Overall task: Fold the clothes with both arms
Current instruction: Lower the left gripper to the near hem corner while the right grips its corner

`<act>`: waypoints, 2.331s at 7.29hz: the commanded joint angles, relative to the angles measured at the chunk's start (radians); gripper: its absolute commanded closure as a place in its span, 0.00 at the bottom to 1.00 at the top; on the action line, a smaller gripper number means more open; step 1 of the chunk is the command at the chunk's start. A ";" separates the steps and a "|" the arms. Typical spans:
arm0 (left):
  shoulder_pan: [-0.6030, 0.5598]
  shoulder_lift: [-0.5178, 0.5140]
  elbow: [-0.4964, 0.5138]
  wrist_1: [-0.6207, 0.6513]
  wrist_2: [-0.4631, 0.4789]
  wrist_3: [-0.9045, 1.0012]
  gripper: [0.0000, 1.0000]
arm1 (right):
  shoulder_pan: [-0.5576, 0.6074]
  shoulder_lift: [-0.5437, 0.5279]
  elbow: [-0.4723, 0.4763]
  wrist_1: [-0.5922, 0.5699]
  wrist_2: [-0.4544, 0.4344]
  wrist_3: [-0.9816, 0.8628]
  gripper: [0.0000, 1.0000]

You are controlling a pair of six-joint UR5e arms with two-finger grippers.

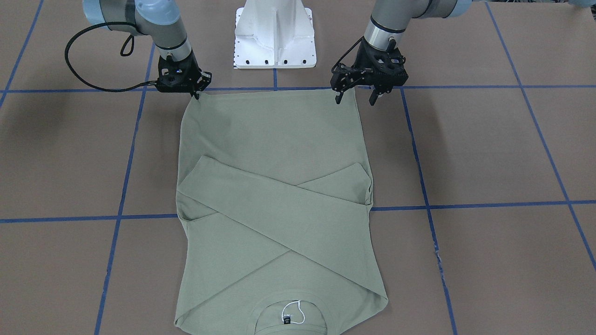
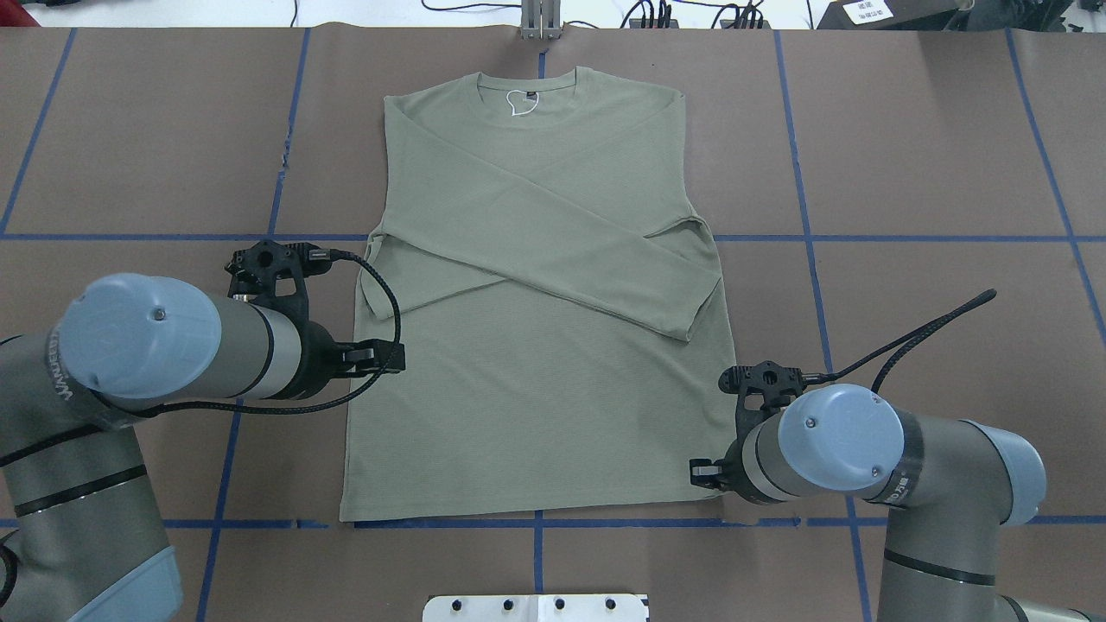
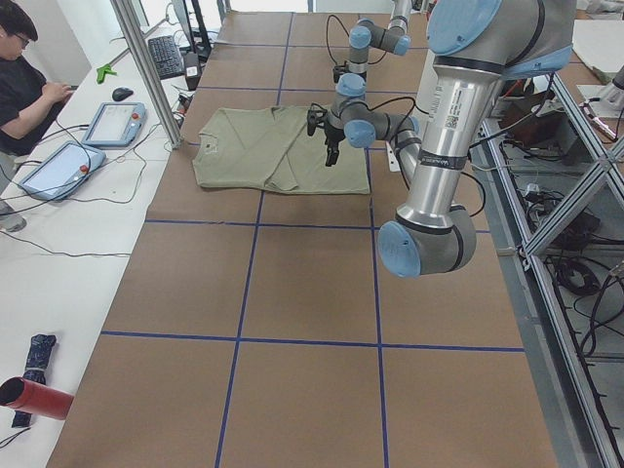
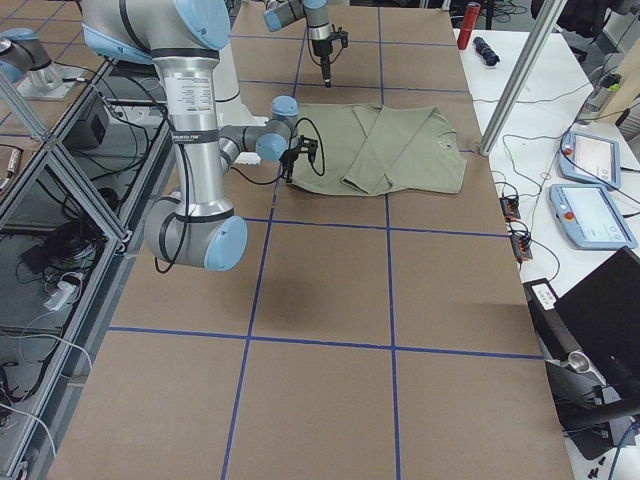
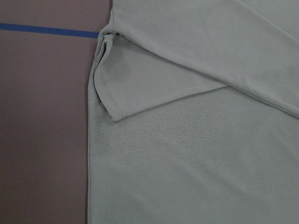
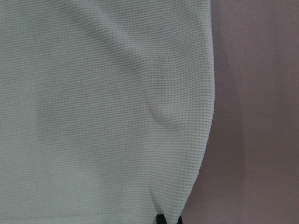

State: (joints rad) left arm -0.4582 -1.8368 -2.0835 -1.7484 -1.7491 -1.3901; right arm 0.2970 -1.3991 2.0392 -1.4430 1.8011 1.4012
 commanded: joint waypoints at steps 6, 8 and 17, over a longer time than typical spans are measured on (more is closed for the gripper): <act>0.230 0.068 0.083 -0.034 0.100 -0.254 0.06 | 0.008 0.006 0.047 0.001 0.004 0.004 1.00; 0.233 0.067 0.102 -0.034 0.109 -0.254 0.11 | 0.010 0.008 0.047 0.001 0.006 0.004 1.00; 0.262 0.056 0.074 0.050 0.105 -0.268 0.76 | 0.033 0.006 0.049 0.001 0.024 0.004 1.00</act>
State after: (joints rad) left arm -0.1998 -1.7788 -1.9968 -1.7238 -1.6432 -1.6567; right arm 0.3245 -1.3922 2.0874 -1.4421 1.8187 1.4051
